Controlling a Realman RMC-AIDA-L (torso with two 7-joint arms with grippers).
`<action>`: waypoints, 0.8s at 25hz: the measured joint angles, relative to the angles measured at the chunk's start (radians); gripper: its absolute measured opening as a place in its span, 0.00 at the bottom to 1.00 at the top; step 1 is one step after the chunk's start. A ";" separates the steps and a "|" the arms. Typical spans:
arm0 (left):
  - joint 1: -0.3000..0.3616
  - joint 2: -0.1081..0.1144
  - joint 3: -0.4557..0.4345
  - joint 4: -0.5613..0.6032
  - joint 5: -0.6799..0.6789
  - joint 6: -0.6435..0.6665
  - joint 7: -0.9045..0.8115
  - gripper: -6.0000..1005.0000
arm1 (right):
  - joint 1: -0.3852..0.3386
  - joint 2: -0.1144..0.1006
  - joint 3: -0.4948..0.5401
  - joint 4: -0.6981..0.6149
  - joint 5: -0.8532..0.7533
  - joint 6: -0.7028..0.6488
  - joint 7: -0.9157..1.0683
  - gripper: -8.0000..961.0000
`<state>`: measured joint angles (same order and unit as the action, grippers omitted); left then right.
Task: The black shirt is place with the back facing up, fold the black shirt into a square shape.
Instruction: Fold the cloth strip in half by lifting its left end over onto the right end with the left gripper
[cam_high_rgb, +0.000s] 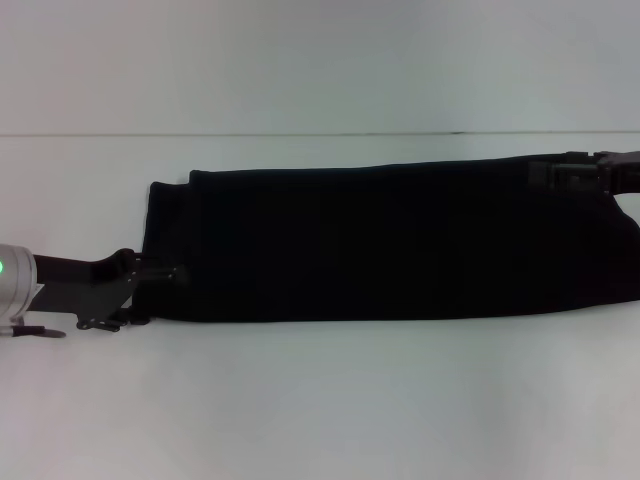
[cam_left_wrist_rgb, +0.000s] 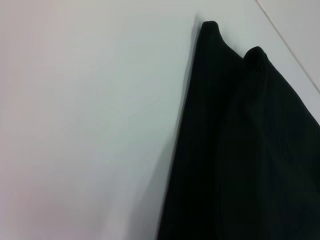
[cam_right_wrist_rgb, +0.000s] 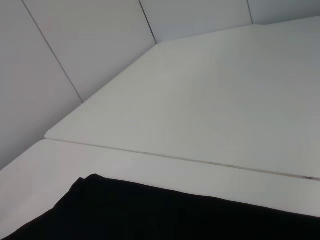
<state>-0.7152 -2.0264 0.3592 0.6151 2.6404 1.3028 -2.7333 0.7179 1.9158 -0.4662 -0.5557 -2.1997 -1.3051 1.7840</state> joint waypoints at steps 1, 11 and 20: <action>0.000 0.000 0.000 0.000 0.000 0.001 0.003 0.88 | 0.000 0.000 0.000 0.000 0.000 0.000 0.000 0.95; 0.007 -0.002 -0.006 0.000 -0.004 -0.004 0.056 0.82 | -0.003 0.000 0.000 0.001 0.000 0.000 0.000 0.94; 0.011 -0.005 -0.006 0.000 -0.009 -0.009 0.076 0.48 | -0.006 0.000 0.000 0.001 0.000 -0.002 0.000 0.94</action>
<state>-0.7041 -2.0311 0.3530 0.6152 2.6316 1.2941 -2.6577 0.7117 1.9158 -0.4664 -0.5552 -2.1997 -1.3067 1.7840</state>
